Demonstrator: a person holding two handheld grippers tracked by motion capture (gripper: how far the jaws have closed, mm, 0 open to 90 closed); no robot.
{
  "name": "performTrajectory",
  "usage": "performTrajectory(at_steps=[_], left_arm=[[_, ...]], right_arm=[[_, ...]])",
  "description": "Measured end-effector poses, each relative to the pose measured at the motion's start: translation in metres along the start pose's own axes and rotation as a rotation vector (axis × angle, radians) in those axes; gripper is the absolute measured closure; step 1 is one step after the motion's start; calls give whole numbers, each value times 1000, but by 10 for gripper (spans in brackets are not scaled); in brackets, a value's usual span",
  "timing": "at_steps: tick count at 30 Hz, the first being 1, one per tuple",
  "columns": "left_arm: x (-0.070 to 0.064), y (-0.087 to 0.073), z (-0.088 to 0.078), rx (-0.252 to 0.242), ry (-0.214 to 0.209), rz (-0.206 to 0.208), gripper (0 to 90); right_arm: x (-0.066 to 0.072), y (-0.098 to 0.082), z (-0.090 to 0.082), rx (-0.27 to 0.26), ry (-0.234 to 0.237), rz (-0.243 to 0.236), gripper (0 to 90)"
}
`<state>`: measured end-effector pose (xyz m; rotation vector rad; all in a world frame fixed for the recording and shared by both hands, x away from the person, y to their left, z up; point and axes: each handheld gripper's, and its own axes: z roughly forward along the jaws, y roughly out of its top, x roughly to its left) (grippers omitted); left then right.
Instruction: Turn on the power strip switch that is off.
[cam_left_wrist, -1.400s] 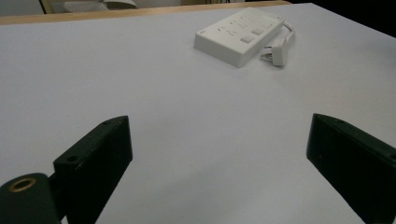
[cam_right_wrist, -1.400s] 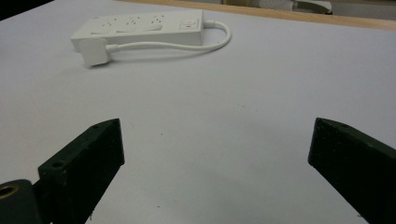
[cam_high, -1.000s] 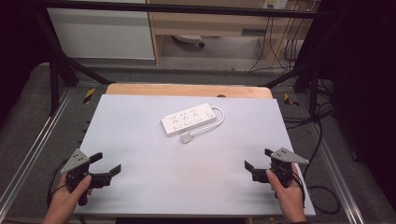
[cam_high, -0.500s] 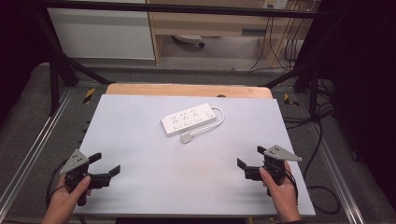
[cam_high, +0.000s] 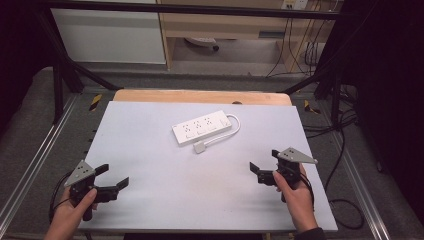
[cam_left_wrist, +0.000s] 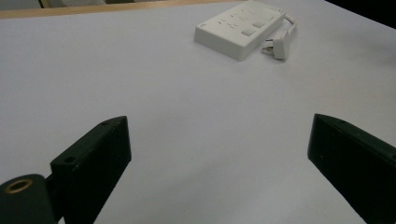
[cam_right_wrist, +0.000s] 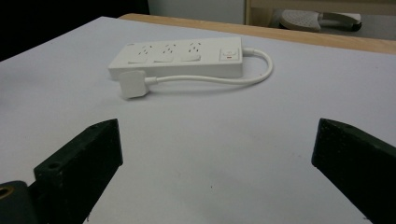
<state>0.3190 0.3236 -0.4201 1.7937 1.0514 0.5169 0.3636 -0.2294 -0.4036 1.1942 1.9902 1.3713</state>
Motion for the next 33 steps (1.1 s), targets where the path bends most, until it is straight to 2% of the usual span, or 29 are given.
performTrajectory(at_steps=[10, 13, 19, 24, 33], left_arm=[[0, -1, 0, 4, 1, 1, 64], [0, -1, 0, 3, -1, 0, 64], [0, -1, 0, 7, -4, 1, 64], [0, -1, 1, 8, -3, -1, 65], [0, -1, 2, 11, -6, 1, 65]], right_arm=[[2, 15, 13, 4, -3, -17, 25], [1, 22, 16, 10, -3, 21, 32], [-2, 31, 23, 14, -7, 25, 31], [-3, 36, 27, 13, -9, 18, 29], [2, 51, 34, -21, -23, -3, 31]])
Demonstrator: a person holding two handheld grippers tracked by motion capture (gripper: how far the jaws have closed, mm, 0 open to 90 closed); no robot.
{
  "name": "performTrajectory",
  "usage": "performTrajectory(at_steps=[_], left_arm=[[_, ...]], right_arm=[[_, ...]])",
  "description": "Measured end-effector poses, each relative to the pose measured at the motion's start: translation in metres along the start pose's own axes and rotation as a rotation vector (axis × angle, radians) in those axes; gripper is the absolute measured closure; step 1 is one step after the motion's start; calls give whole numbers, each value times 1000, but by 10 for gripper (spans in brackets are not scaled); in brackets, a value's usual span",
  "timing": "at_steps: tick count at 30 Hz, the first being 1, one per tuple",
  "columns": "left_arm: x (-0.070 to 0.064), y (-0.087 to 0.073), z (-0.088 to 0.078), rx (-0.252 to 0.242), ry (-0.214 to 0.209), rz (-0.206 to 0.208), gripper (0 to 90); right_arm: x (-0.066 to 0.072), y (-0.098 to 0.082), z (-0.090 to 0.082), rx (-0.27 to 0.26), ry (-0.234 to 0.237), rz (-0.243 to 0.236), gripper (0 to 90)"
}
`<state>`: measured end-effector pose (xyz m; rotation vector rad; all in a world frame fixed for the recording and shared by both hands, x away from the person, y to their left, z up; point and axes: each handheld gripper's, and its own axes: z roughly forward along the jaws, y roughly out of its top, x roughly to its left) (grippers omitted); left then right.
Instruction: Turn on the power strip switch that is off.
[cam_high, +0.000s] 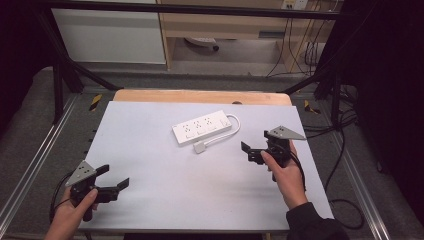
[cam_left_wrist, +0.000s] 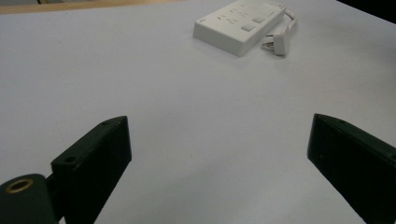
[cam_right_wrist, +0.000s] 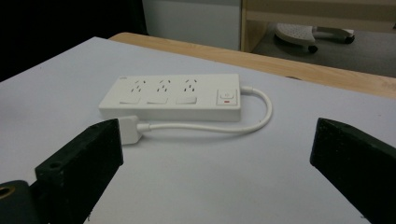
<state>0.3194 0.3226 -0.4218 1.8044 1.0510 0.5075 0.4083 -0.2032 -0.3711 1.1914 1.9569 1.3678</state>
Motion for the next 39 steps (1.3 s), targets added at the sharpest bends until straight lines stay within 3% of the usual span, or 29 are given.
performTrajectory(at_steps=[17, 39], left_arm=[[-1, 0, 0, 6, -3, 12, 65], [-1, -1, 1, 16, -14, 11, 65]], right_arm=[[8, 22, 16, -25, -2, -22, 38], [-9, 43, 44, -22, -3, 33, 50]])
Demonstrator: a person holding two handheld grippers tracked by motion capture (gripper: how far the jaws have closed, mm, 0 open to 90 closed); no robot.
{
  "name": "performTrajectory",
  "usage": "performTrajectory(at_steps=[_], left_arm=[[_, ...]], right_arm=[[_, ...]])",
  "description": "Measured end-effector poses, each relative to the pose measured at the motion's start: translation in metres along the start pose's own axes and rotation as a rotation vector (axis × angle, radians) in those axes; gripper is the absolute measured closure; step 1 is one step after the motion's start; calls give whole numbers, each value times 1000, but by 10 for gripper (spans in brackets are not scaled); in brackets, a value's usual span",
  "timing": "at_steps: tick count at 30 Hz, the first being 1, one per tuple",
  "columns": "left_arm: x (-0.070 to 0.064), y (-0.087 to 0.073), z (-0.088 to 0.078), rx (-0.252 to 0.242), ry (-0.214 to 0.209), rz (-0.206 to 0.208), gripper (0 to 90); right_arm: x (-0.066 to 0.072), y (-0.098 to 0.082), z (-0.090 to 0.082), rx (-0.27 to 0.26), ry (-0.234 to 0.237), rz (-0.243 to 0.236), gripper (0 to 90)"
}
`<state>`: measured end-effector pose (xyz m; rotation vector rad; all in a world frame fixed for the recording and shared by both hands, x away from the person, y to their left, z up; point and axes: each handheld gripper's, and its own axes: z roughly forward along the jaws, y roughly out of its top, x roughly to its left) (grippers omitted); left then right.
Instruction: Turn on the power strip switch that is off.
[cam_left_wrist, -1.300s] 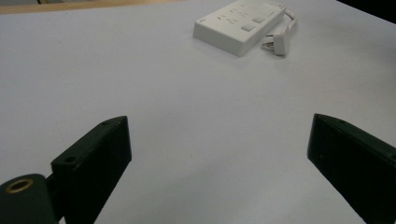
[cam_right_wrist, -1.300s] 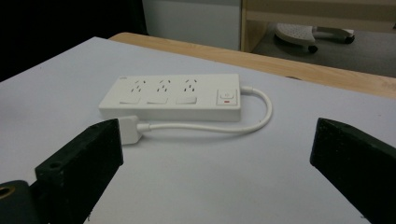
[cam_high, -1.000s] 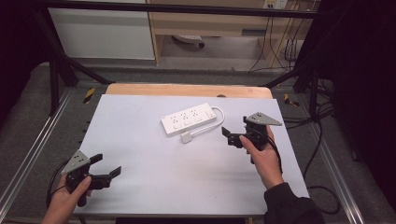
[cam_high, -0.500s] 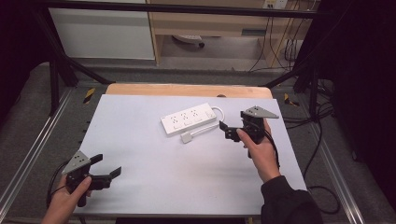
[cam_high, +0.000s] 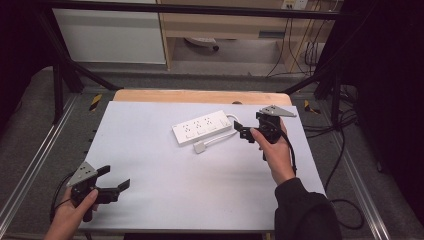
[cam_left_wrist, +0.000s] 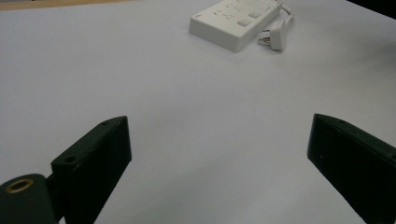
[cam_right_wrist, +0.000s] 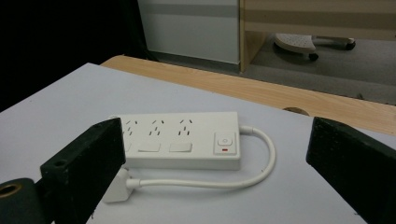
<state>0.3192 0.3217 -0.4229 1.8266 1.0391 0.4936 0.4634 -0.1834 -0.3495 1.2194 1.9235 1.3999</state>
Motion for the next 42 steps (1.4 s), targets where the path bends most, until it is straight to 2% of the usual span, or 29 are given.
performTrajectory(at_steps=[9, 17, 26, 30, 36, 42], left_arm=[[0, 0, 0, 3, -3, 4, 65], [1, 0, 0, 6, -3, -1, 64], [0, -1, 1, 14, 1, 5, 63], [0, 0, 1, 15, -13, 0, 63], [0, 0, 1, 16, -6, 5, 63], [-1, 0, 2, 13, -18, -3, 63]], right_arm=[[-4, 4, 20, 23, -5, 16, 62], [-8, 7, 33, 23, -4, 40, 64], [-7, 7, 45, 35, -1, 48, 91], [-7, 6, 50, 29, 6, 67, 124], [-5, 4, 62, 40, 0, 69, 124], [-4, 3, 68, 47, -10, 75, 114]])
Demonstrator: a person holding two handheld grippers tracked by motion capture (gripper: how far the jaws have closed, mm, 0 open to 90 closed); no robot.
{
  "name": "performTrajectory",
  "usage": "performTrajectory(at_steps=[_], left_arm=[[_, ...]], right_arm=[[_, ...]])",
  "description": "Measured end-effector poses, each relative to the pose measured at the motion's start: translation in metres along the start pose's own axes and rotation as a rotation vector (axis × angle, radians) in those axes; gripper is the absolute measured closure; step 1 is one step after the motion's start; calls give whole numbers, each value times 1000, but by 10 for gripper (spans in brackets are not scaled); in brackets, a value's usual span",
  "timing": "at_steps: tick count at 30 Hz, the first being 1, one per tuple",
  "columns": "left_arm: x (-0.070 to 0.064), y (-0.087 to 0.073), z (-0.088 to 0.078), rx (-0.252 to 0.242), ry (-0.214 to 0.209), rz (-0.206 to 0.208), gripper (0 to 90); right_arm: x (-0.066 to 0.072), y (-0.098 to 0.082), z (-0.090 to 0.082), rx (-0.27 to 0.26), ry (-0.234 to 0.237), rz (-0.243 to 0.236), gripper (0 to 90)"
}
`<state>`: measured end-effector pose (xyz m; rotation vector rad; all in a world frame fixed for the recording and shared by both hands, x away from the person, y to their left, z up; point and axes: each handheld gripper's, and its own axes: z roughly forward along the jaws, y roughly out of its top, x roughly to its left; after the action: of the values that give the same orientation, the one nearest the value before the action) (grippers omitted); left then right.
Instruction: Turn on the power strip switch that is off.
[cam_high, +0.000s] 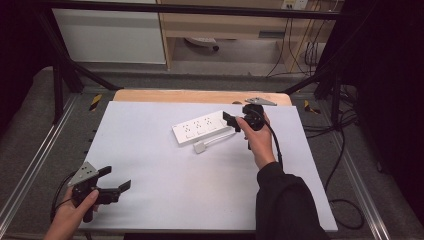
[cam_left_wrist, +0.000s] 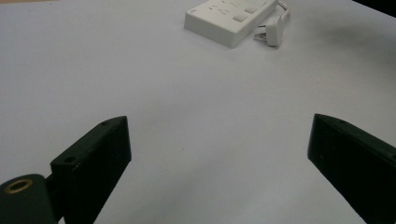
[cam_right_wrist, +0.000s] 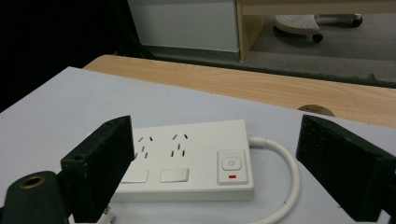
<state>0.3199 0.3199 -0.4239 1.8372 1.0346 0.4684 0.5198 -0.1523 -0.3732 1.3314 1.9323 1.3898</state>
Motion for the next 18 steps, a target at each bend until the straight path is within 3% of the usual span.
performTrajectory(at_steps=[10, 18], left_arm=[[0, 0, 0, 5, 0, 3, 63], [0, 0, 0, 9, -1, 8, 63]], right_arm=[[4, 0, 14, 37, -32, -30, 67], [3, -4, 23, 69, -55, -30, 86]])
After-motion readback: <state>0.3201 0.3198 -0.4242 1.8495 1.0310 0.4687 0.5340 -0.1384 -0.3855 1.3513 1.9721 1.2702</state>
